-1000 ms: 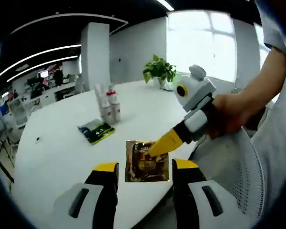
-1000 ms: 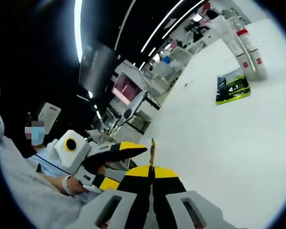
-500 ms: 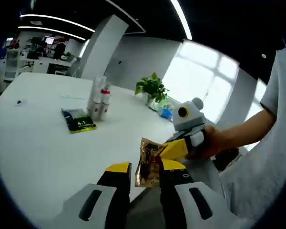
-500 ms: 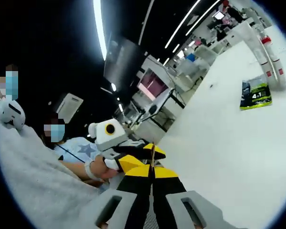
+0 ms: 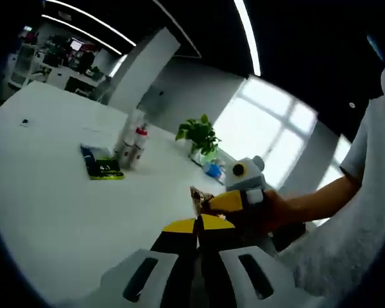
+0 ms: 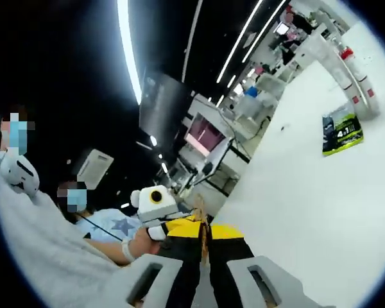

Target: Arrange the skincare products in the storage area until every visible bottle or jar stands upright without overlapping.

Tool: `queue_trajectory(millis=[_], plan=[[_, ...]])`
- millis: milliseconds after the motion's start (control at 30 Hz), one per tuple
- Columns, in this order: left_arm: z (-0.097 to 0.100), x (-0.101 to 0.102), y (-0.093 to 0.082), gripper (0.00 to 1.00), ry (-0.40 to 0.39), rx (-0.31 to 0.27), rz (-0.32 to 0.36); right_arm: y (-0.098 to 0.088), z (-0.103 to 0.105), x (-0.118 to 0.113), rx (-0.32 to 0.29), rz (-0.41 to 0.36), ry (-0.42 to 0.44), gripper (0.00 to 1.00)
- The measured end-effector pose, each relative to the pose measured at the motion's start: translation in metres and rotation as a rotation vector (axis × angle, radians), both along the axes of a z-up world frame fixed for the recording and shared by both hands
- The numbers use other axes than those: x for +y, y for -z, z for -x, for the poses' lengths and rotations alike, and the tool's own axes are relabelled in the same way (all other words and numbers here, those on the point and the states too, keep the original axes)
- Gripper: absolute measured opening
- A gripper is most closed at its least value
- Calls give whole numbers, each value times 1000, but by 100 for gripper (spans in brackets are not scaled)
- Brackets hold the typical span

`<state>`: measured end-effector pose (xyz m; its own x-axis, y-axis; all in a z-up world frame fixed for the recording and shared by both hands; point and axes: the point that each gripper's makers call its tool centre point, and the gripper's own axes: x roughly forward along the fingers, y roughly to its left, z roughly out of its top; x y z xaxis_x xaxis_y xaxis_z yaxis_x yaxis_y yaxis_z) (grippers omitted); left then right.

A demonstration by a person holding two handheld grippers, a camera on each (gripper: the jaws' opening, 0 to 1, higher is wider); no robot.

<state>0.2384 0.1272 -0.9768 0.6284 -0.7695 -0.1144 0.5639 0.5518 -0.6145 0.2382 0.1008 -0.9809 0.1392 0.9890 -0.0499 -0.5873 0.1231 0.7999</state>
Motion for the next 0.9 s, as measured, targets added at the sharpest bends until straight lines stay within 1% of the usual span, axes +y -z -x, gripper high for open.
queue_trajectory(millis=[67,100,167,200,233,267,300,333,367,433,467,500,567,633,667,700,767,800,833,900], plan=[[-3,6,-3,0,-33,-6,15,6,5,5,54,5,-23,14],[-3,8,-3,0,-41,1,25,8,6,7,60,5,-36,15],[-3,7,-4,0,-40,4,29,7,4,10,31,7,-36,10],[-3,7,-3,0,-39,2,29,5,4,10,28,1,-40,3],[-4,7,-3,0,-48,2,22,1,5,12,34,-20,-58,0],[-6,10,-2,0,-63,0,15,-1,3,13,39,-27,-54,0],[-6,10,-4,0,-66,4,33,-6,3,14,41,-53,-55,0],[-8,12,-7,0,-80,5,64,-6,1,14,42,-51,-50,0],[-9,13,-7,0,-85,14,74,-8,1,15,41,-55,-52,0],[-9,12,-11,0,-77,42,143,-11,0,15,33,-61,-59,0],[-8,10,-15,0,-55,54,193,-14,-1,15,36,-72,-65,0],[-6,8,-17,0,-32,59,216,-16,-1,16,38,-81,-71,0],[-8,9,-12,0,-47,78,217,-19,0,17,29,-74,-81,0],[-7,9,-17,0,-36,75,253,-20,1,17,25,-77,-89,0],[-7,9,-17,0,-38,75,255,-21,1,17,34,-89,-88,0],[-7,8,-16,0,-38,78,247,-20,2,17,40,-84,-86,0],[-6,8,-14,0,-35,45,201,-17,2,17,48,-73,-84,0],[-6,9,-14,0,-37,52,210,-17,0,17,56,-77,-75,0],[-8,10,-13,0,-42,71,226,-17,-1,17,62,-82,-68,0],[-8,11,-12,0,-46,80,230,-17,-1,17,52,-79,-55,0]])
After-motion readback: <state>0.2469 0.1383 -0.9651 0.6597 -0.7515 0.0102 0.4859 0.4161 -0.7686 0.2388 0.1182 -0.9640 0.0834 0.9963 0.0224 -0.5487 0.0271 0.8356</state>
